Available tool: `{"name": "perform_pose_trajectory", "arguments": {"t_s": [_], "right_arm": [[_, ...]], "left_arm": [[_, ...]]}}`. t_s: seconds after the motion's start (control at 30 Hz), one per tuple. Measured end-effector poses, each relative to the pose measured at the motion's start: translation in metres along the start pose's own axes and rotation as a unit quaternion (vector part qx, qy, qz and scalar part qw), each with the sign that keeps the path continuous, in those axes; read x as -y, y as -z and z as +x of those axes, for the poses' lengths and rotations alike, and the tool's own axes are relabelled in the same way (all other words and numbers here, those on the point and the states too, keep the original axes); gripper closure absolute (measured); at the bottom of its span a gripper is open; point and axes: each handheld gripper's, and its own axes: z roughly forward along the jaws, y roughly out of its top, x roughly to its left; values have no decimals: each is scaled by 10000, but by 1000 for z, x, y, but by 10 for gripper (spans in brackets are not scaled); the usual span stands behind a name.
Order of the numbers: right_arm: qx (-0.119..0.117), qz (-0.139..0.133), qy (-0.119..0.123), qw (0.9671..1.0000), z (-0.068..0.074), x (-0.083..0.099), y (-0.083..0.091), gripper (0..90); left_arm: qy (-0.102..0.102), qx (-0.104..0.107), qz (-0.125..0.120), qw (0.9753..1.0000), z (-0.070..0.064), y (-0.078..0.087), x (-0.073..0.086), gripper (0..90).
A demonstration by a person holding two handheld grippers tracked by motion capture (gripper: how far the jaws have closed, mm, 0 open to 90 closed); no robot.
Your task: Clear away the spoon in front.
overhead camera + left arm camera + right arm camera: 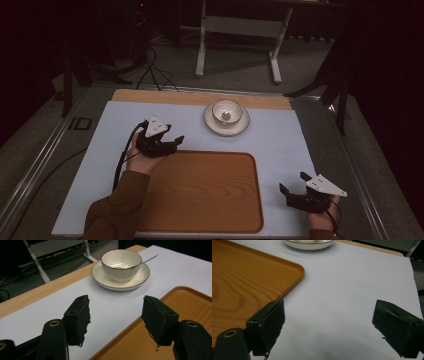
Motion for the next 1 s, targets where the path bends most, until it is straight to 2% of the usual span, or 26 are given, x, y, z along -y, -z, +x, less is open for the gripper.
{"name": "perform_pose_trajectory", "arguments": {"t_s": [0.5, 1.0], "right_arm": [[11, -22, -16, 10000, -1, 0, 1, 109], [11, -30, -15, 10000, -1, 0, 1, 109]], "left_arm": [[-187, 200, 32, 9996, -10, -21, -17, 387], [-340, 424, 106, 9985, -23, -45, -26, 398]]}}
